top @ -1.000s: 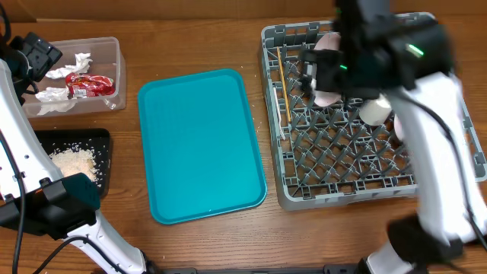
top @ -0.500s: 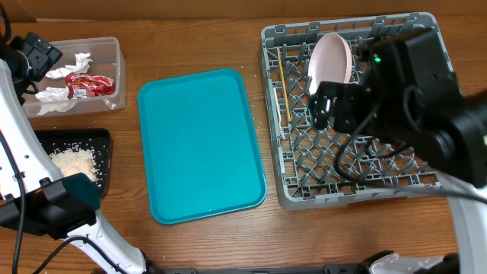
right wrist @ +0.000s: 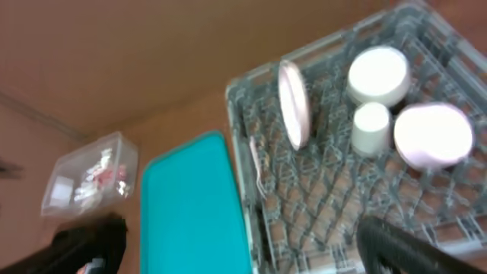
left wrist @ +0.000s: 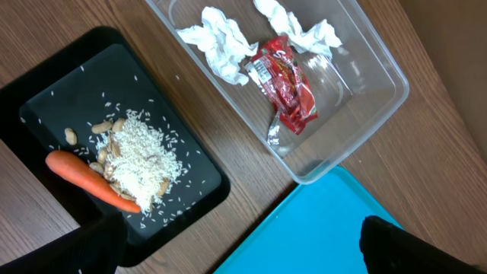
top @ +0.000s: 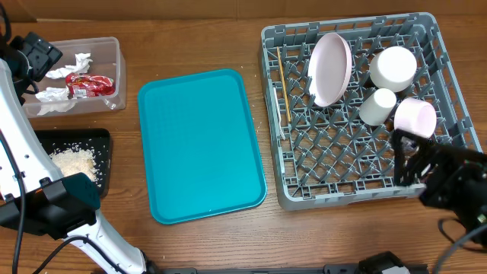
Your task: Sort waste into correct bins and load items into the dishwasher rack
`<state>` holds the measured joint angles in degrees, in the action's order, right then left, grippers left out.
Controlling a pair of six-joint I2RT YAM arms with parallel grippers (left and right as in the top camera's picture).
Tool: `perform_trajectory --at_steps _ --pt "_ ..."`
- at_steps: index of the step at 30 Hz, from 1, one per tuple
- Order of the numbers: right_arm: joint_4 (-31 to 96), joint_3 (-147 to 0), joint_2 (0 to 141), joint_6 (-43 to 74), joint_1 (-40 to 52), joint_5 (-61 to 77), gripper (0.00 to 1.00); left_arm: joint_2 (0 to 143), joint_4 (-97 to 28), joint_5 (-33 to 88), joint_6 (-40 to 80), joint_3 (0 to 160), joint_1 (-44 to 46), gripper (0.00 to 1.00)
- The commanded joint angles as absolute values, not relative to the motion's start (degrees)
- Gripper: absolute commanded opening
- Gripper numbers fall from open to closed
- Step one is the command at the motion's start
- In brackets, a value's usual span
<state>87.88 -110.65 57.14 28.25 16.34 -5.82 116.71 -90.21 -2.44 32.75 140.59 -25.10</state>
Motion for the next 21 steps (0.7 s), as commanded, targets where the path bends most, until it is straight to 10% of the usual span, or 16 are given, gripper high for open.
perform_trajectory --at_steps 1,8,21 --pt "78.83 -95.57 51.07 25.47 10.68 -4.43 1.0 117.1 -90.15 -3.16 33.43 140.7 -24.36 1.0" --pt "42.76 -53.69 32.27 0.71 4.64 7.68 1.0 117.1 -90.15 -3.16 33.43 140.7 -24.36 1.0" --pt "6.66 -11.6 7.18 1.48 2.5 7.75 1.0 117.1 -90.15 -3.16 33.43 140.7 -24.36 1.0"
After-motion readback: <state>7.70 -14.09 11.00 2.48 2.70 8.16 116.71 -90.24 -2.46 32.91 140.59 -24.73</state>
